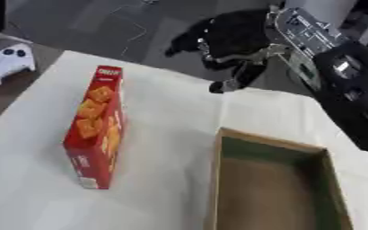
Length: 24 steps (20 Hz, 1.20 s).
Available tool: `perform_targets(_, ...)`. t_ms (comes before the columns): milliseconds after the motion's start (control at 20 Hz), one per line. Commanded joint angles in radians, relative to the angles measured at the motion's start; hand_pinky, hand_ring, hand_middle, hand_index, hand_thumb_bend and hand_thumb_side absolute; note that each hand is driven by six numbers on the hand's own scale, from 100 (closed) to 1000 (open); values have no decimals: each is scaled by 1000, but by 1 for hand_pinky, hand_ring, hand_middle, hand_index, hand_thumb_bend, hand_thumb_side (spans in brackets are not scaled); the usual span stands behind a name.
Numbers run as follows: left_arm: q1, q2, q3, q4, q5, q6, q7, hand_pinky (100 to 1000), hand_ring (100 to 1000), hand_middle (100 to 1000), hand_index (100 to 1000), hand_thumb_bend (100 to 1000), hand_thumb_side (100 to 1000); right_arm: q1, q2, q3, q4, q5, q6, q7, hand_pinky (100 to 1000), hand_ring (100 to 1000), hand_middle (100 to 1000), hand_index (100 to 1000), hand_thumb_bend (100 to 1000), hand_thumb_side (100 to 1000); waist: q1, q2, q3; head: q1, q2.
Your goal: Pick up objects on the table and place them in the box.
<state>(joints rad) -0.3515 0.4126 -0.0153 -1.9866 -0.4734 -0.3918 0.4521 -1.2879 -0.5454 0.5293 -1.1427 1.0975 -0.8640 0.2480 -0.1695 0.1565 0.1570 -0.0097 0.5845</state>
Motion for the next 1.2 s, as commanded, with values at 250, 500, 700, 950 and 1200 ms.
perform_targets(250, -7, 13, 13, -13, 9, 8, -4, 811, 737, 769, 911, 200, 751, -41, -32, -22, -20, 20, -43, 15, 857, 983, 1000, 100, 331, 309, 6, -26, -8, -8, -15)
perform_targets(500, -3, 12, 15, -13, 9, 12, -5, 811, 737, 768, 910, 200, 752, -42, -49, -29, -33, 30, -43, -46, 857, 994, 1000, 100, 321, 403, 7, -30, -15, -7, -15)
perform_targets(700, -2, 12, 16, -13, 9, 13, -6, 810, 736, 765, 908, 201, 751, -42, -54, -27, -42, 42, -43, -66, 794, 930, 1000, 818, 318, 352, 10, -33, -19, -9, -15)
perform_targets(950, 0, 13, 17, -13, 8, 14, -6, 809, 734, 763, 906, 201, 751, -49, -68, -30, -131, 92, -43, -258, 547, 624, 763, 251, 396, 100, 12, -35, -23, -8, -16)
perform_targets(1200, 2, 13, 19, -13, 7, 15, -4, 809, 733, 762, 906, 201, 751, -46, -74, -22, -138, 246, -43, -468, 482, 537, 612, 229, 364, 100, 11, -36, -23, -8, -18)
